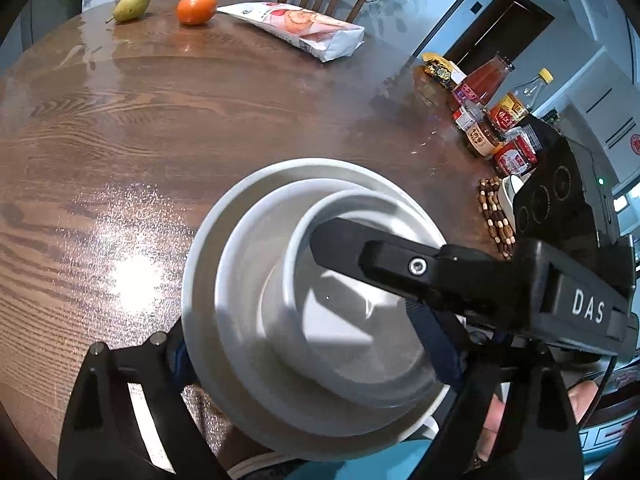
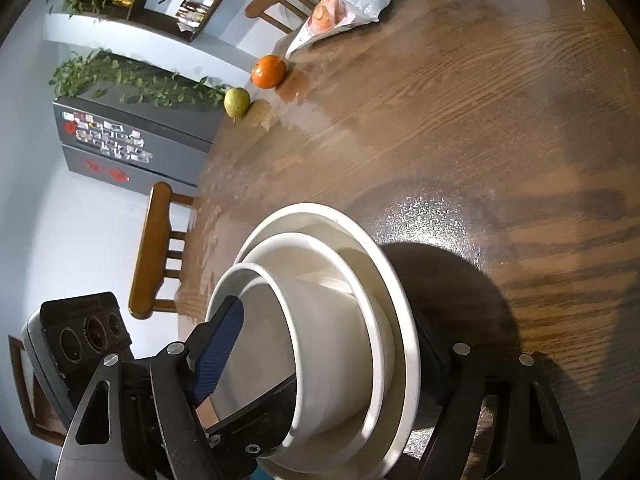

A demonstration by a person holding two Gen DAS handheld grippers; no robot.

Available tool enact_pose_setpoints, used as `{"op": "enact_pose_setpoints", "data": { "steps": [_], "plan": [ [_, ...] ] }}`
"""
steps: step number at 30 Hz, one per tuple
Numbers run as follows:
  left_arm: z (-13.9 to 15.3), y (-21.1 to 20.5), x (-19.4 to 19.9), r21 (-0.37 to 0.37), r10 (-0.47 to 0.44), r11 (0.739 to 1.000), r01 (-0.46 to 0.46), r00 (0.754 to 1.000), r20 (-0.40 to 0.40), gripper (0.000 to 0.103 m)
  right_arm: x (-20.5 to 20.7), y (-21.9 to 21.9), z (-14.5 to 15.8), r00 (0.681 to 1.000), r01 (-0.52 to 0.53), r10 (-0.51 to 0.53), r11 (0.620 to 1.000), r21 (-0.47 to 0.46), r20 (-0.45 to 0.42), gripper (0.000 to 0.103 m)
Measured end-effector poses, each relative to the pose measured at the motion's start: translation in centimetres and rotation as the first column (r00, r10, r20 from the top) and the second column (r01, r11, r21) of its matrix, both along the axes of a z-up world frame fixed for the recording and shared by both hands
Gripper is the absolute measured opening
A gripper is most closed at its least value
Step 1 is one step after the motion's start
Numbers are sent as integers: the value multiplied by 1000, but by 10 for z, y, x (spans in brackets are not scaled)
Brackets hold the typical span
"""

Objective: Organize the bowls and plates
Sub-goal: 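Lift and carry the whole dish stack with both tools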

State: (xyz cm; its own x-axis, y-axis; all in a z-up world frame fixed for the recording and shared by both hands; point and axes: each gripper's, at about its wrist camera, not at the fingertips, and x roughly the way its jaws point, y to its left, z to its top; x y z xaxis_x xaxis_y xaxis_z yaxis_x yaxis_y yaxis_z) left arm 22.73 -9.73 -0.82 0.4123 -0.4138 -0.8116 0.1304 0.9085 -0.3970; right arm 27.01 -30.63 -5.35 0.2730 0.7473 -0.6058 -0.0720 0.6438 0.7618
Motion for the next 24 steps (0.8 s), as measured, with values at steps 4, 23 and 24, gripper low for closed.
{"op": "enact_pose_setpoints", "data": {
  "steps": [4, 23, 24],
  "plan": [
    [0, 1, 1, -9, 0, 1000, 0, 1000, -26, 88, -1, -1, 1, 1000, 19, -19, 1000, -3, -7, 79],
    [28, 15, -30, -21, 1, 1000, -1, 1000, -13, 87, -23, 10, 34, 999, 18, -17, 1000, -20, 44, 79],
    [29, 15, -34, -21, 1, 1000, -1, 1000, -11, 87, -25, 10, 35, 999, 18, -17, 1000, -21, 47, 79]
  ]
}}
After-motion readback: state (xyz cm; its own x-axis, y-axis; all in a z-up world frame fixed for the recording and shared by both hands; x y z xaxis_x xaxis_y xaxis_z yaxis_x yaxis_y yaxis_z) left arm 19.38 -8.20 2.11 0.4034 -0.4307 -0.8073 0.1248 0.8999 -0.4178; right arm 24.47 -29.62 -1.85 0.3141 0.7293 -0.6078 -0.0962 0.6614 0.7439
